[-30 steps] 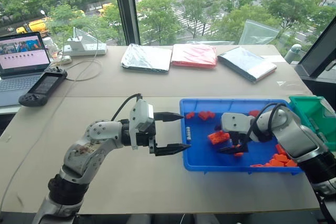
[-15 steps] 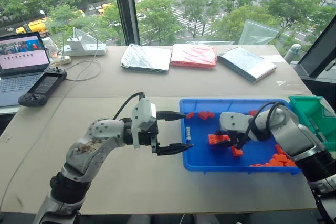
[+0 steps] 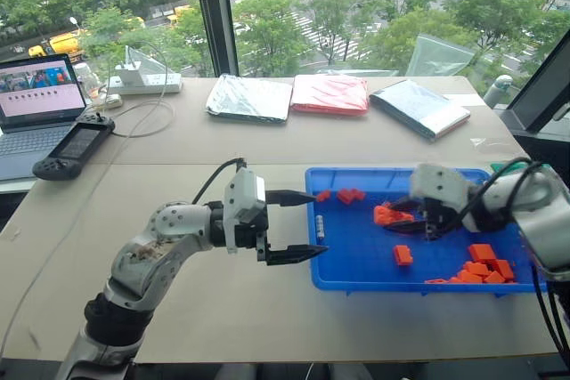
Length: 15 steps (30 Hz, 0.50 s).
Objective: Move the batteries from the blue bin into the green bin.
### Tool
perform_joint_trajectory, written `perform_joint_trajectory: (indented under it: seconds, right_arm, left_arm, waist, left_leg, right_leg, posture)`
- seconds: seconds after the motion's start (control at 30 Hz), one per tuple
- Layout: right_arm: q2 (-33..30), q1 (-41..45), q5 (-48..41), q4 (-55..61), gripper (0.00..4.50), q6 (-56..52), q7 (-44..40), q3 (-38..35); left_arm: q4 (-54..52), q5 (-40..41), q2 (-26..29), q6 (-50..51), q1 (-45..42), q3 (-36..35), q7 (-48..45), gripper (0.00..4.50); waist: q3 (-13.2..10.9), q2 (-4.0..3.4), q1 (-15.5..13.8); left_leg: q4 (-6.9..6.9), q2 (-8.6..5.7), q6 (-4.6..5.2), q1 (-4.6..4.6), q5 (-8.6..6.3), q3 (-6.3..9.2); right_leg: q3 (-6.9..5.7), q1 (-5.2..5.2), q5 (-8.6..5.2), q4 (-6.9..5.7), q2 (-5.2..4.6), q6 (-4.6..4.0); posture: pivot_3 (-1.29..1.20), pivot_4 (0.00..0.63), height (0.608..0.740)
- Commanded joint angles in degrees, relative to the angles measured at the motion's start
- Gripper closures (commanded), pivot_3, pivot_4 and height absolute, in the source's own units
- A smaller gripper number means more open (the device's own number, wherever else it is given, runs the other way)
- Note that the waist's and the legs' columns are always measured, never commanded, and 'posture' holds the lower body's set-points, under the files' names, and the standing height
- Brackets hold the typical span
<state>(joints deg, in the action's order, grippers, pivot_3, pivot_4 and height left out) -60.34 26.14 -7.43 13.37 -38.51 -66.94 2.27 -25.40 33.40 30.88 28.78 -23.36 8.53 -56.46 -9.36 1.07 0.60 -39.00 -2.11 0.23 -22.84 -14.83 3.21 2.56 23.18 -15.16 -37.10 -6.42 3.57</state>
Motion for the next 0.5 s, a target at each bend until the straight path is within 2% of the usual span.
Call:
perform_joint_trajectory:
  seconds: [0.03, 0.3, 0.5]
  right_arm:
    - [-0.7, -0.78, 2.82, -3.78, 3.11, -3.86, 6.24, -1.84]
    - [3.69, 0.32, -4.16, -3.3, 3.11, -12.5, 9.59, -6.57]
    - [11.15, 8.52, -16.77, -4.61, 3.11, -31.97, 13.32, -17.75]
  left_arm:
    - [-2.4, 0.51, -0.07, -0.82, 0.18, -0.21, 0.03, 0.0]
    - [-1.63, 0.02, 0.05, -1.42, -0.04, 0.16, -0.55, 0.0]
    - [-1.68, -0.23, -0.02, -1.55, -0.05, 0.3, -0.48, 0.0]
  waist:
    - [0.0, 0.0, 0.07]
    - [0.0, 0.0, 0.19]
    - [0.0, 0.0, 0.13]
  left_leg:
    - [0.0, 0.0, 0.0, 0.01, 0.0, 0.0]
    - [0.02, 0.01, 0.0, -0.01, 0.0, -0.04]
    - [0.02, 0.02, 0.0, -0.01, 0.0, 0.0]
  right_leg:
    - [0.0, 0.0, 0.0, 0.0, 0.0, 0.0]
    - [0.05, 0.04, 0.0, -0.02, 0.01, 0.0]
    - [0.03, 0.02, 0.0, -0.01, 0.02, 0.0]
  posture:
    - [0.0, 0.15, 0.74]
    - [0.0, 0.15, 0.74]
    - [0.0, 0.15, 0.74]
